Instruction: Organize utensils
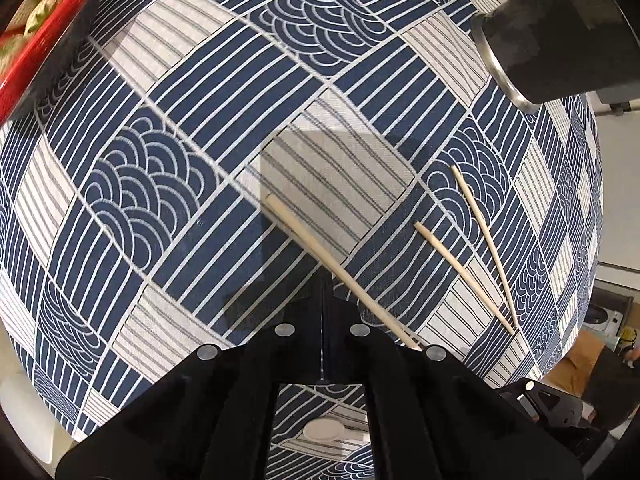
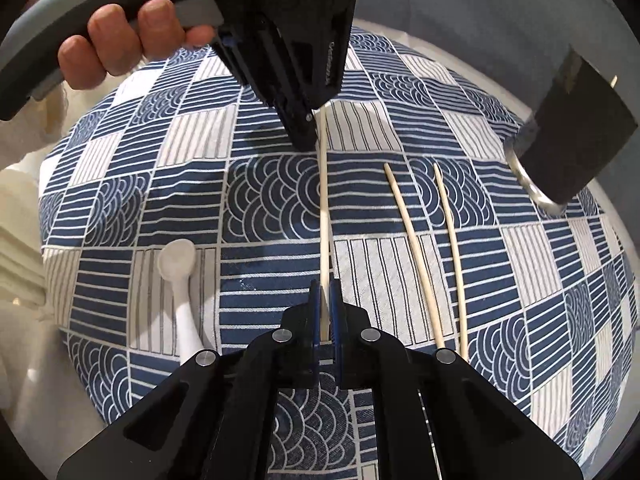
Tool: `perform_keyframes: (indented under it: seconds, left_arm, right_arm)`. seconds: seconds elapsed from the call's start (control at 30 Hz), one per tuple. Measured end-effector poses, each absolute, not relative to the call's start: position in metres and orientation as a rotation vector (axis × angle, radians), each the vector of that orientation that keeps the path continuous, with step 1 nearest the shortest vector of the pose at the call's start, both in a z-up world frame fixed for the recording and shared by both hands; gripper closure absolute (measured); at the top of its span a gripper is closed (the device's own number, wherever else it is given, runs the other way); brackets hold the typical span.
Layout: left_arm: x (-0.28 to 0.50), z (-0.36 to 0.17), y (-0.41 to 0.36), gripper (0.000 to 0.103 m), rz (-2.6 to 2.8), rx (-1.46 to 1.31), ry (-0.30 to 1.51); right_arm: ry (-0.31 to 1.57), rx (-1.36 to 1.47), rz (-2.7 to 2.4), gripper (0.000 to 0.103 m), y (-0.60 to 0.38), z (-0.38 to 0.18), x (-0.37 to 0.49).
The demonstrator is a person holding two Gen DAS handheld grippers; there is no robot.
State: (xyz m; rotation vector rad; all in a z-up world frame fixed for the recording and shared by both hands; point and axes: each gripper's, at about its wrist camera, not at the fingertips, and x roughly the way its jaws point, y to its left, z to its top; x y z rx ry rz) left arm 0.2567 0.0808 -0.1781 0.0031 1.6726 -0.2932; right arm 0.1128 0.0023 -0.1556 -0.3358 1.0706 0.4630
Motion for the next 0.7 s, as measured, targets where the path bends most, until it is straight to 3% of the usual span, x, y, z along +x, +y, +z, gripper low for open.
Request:
perform_keyframes:
  seconds: [0.07, 0.13, 0.23, 0.53, 0.7]
  left_arm:
    - [0.252, -0.175, 0.083, 0.102, -0.271, 0.004, 1.661]
    - [0.252, -0.172, 0.093, 0.089, -0.281, -0.048, 1.666]
    - [0.256, -0.17, 0.095, 0.078, -0.277, -0.084, 1.661]
    - [0.245, -0.143, 0.117, 0.059, -0.307, -0.168, 1.625]
    - [0.258, -0.132, 0.113, 0.057, -0.333, -0.229, 1.606]
  right_arm:
    - [1.069, -0.332, 0.472, 0.099, 0.001, -0.154, 0.112]
    - [1.067, -0.331, 0.478, 0.099, 0.0, -0.154, 0.111]
    - [1.067, -0.328, 0.476, 0.098, -0.002, -0.154, 0.111]
    - [1.077, -0.309, 0.455, 0.098, -0.013, -0.152, 0.108]
    - [1.069, -0.302, 0.452, 0.098, -0.02, -0.149, 0.106]
